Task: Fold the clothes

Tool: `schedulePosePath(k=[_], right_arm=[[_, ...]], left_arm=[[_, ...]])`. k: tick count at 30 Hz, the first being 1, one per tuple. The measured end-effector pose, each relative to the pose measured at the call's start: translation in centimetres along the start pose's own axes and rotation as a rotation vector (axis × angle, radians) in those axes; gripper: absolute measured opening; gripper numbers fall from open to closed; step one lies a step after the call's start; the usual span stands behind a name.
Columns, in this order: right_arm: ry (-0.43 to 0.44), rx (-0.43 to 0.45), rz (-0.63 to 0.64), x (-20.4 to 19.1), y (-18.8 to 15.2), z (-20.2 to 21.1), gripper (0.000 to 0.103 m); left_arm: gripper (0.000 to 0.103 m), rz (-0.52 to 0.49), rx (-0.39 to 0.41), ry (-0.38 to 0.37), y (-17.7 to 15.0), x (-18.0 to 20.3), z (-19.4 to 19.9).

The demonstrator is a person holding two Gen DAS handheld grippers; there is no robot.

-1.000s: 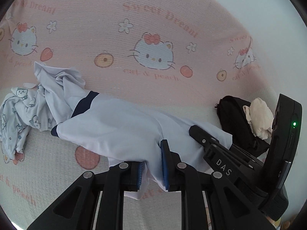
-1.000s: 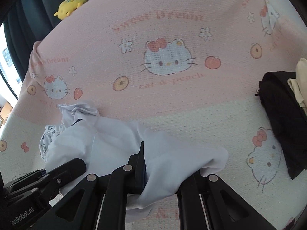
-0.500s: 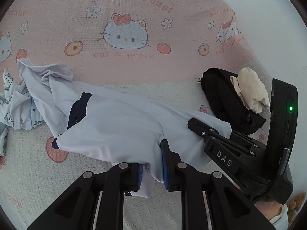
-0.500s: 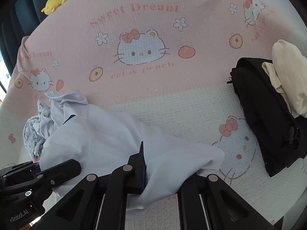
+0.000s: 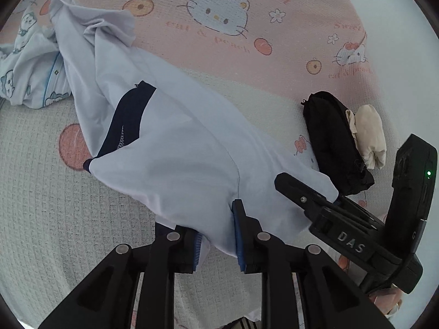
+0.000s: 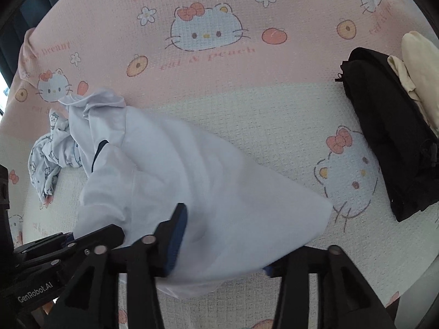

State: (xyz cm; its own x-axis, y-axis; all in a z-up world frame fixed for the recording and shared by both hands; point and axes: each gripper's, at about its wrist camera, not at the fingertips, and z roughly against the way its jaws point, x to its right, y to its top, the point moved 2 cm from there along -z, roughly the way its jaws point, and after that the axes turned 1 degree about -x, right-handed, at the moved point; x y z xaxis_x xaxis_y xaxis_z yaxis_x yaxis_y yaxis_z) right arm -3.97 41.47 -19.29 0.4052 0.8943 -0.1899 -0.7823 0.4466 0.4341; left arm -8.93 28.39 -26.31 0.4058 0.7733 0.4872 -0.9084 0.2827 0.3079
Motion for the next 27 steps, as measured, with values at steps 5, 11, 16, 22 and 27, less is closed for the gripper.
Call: schedulePosePath(k=[5, 11, 16, 22, 27], right_arm=[[0.045, 0.042, -0.029, -0.3, -0.1, 2.0, 0.070], [0.098, 0.042, -0.108, -0.7, -1.1, 2.5, 0.071], [0.117, 0.037, -0.111, -2.6, -1.8, 2.7, 0.071], [0.076, 0.077, -0.035, -6.2, -2.4, 3.4, 0.071], [0.100, 0.071, -0.034, -9.3, -3.1, 3.2, 0.071]], left_arm=[[0.049, 0.019, 0.042, -0.017, -0.3, -0.2, 1.9], [0.049, 0.113, 0.058, -0.021, -0.5, -2.7, 3.1], [0.049, 0.124, 0.176, 0.083, -1.1, -5.8, 6.1], [0.049, 0.152, 0.222, 0.142, -1.8, -10.8, 9.4], [0.049, 0.244, 0.239, 0.181, -1.9, -15.5, 11.0]])
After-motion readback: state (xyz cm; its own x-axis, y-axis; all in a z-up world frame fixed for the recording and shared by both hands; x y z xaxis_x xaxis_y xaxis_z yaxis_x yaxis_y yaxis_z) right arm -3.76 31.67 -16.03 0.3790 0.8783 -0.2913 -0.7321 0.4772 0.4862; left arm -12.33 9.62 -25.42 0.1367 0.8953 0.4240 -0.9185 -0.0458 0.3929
